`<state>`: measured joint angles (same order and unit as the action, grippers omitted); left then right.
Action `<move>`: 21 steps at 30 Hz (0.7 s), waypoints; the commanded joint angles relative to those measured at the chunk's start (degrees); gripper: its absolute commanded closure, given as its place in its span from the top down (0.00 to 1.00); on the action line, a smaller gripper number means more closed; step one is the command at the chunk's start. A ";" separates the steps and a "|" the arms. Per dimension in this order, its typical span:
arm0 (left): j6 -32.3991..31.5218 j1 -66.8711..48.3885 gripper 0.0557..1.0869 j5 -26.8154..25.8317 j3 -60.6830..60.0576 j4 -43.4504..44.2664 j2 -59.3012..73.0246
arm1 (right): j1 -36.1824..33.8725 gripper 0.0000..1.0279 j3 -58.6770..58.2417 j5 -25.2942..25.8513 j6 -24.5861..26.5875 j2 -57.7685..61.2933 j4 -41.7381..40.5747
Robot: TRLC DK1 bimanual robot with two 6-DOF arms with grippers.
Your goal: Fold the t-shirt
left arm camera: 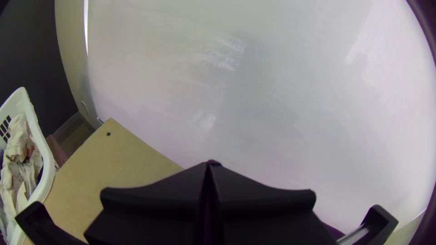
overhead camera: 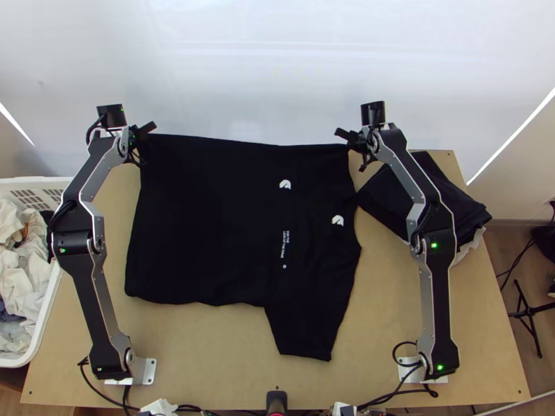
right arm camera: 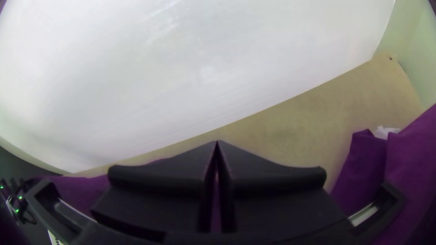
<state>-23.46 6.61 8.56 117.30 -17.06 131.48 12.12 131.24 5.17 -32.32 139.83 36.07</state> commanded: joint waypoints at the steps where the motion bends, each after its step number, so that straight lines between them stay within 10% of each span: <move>1: 0.61 0.16 0.03 -0.12 0.04 0.01 0.00 | 0.19 0.03 -0.20 0.02 0.41 -0.08 0.22; 21: 4.92 1.56 0.03 -2.49 -4.36 -4.21 -4.74 | 2.65 0.03 -12.32 0.02 3.31 -12.12 13.14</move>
<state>-20.91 7.18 7.73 115.55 -20.38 129.34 13.72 126.08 5.19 -30.33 133.95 46.15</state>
